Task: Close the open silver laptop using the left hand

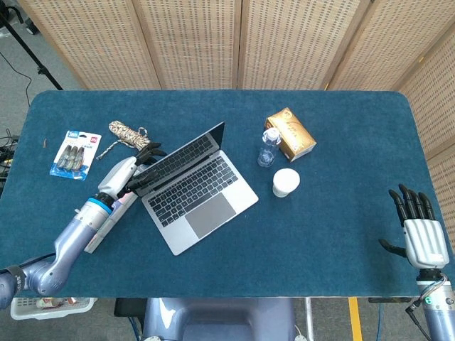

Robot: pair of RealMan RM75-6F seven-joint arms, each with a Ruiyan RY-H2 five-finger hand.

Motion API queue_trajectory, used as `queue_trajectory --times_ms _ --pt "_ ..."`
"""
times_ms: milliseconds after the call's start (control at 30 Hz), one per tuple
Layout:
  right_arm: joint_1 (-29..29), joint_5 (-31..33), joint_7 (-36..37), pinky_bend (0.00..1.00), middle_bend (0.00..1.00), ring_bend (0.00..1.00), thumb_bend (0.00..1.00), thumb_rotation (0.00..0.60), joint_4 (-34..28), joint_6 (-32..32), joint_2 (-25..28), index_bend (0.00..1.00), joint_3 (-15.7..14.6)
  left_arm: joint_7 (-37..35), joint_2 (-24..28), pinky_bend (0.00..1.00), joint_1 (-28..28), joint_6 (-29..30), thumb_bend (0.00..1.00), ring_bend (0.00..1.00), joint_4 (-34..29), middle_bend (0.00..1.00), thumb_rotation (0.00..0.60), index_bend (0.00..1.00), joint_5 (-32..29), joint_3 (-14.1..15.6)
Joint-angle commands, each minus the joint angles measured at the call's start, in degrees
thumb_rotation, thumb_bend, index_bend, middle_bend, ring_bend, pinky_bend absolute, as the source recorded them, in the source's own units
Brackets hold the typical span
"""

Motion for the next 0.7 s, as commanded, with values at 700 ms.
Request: queue_trajectory --times_ms 700 --pt "0.10 0.07 -0.59 0.00 0.00 0.00 0.00 0.600 0.09 -0.40 -0.29 0.00 -0.21 7.12 -6.89 0.29 -1.91 2.18 0.00 0.31 -0.71 0.17 0.000 0.28 -0.09 3.57"
